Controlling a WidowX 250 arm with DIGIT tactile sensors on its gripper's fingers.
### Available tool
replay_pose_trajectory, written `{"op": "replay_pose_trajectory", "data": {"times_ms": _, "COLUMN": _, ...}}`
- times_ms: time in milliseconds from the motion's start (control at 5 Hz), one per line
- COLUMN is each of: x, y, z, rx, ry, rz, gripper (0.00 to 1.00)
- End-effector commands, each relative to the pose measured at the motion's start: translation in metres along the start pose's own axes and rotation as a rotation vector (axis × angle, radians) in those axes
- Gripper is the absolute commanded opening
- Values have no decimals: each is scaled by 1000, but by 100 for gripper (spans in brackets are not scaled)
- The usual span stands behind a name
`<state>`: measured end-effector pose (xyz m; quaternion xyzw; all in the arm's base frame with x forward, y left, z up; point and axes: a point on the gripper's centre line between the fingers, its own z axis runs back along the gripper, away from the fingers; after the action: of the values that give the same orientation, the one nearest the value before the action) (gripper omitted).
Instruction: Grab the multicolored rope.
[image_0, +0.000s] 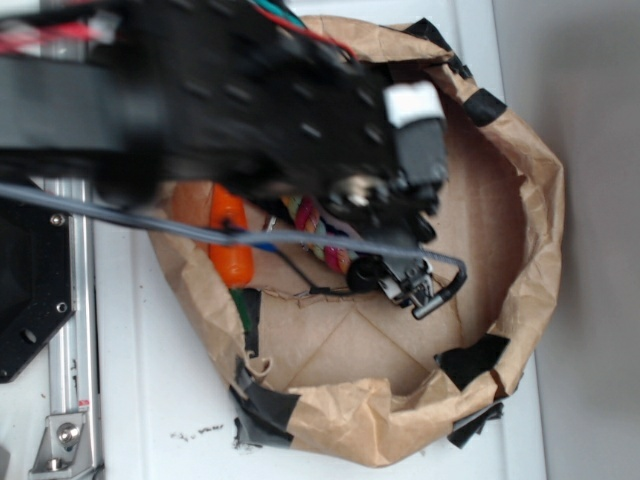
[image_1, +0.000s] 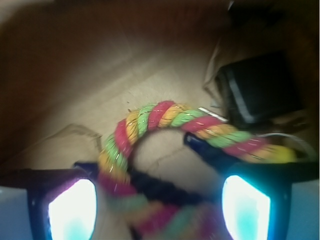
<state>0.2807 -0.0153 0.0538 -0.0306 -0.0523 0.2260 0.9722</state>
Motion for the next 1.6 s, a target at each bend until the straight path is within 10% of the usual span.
{"op": "replay_pose_trajectory", "data": {"times_ms": 0, "x": 1, "y": -36, "z": -32, "rx": -57, "ry": 34, "rz": -26, "gripper": 100}}
{"op": "replay_pose_trajectory", "data": {"times_ms": 200, "x": 2, "y": -35, "z": -48, "rx": -43, "ry": 47, "rz": -31, "gripper": 0}}
{"op": "replay_pose_trajectory", "data": {"times_ms": 800, "x": 18, "y": -4, "z": 62, "rx": -146, "ry": -122, "rz": -319, "gripper": 0}}
{"op": "replay_pose_trajectory", "data": {"times_ms": 1400, "x": 5, "y": -10, "z": 158, "rx": -131, "ry": -33, "rz": -532, "gripper": 0}}
